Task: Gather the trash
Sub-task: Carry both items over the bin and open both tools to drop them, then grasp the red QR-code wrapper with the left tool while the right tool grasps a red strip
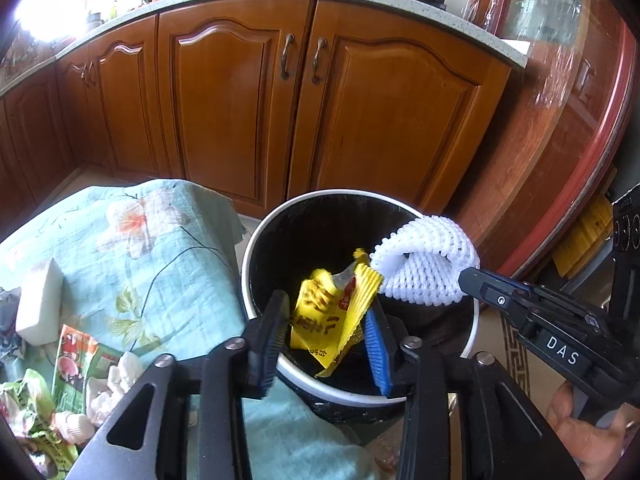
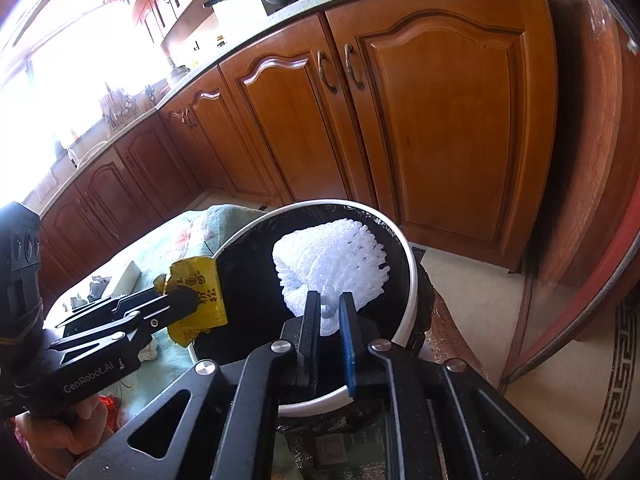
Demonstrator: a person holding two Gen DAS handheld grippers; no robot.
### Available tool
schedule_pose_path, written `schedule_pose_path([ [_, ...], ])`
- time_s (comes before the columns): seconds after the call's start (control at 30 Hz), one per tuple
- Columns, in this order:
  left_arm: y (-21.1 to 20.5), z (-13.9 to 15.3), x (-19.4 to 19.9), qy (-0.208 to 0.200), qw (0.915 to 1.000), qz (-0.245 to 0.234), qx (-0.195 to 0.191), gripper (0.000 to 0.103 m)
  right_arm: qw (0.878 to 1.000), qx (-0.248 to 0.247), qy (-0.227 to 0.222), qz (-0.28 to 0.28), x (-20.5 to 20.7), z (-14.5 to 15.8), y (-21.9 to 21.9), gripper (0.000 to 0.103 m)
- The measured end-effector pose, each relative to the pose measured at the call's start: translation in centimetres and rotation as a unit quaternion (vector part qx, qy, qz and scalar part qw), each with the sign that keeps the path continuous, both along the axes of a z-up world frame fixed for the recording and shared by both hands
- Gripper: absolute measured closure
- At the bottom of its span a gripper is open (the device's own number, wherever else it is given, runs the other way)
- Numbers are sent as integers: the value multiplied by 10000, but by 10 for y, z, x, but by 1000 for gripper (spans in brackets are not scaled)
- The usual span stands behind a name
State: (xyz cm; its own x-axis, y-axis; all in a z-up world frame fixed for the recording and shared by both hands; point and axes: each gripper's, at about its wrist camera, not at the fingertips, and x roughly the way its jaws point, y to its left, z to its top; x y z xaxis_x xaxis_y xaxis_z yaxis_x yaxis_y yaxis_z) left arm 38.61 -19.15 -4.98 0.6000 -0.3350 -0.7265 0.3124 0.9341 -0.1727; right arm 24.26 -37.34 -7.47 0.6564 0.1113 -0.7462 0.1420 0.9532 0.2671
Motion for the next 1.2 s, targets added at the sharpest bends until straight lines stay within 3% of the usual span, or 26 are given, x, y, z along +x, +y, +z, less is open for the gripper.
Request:
schedule_pose_path([
  [0.03,0,-2,3,17,10000,14,2,62,10000,28,27,13,1,-2,-1,88],
  [0.2,2,-4,5,46,9999,24,-108,51,9999,119,-13,-22,-2,-2,-3,58],
  [0.37,14,4,-11,-111,9995,52,-295,40,9997,189,-148,-92,-12,5,-1,56],
  [0.47,17,8,-20,-192,9992,88,-343,35,9994,189,-251,-136,-20,11,4,49],
  [0.73,13,2,-26,-116,9996,223,-83,34,9990,147,-337,-242,-40,22,12,47],
  [1.03,41,13,-67,-106,9989,311,-335,34,9980,321,-455,-290,-67,29,21,40],
  [1.2,65,19,-113,-253,9982,416,-339,31,9968,526,-574,-199,-81,26,37,22],
])
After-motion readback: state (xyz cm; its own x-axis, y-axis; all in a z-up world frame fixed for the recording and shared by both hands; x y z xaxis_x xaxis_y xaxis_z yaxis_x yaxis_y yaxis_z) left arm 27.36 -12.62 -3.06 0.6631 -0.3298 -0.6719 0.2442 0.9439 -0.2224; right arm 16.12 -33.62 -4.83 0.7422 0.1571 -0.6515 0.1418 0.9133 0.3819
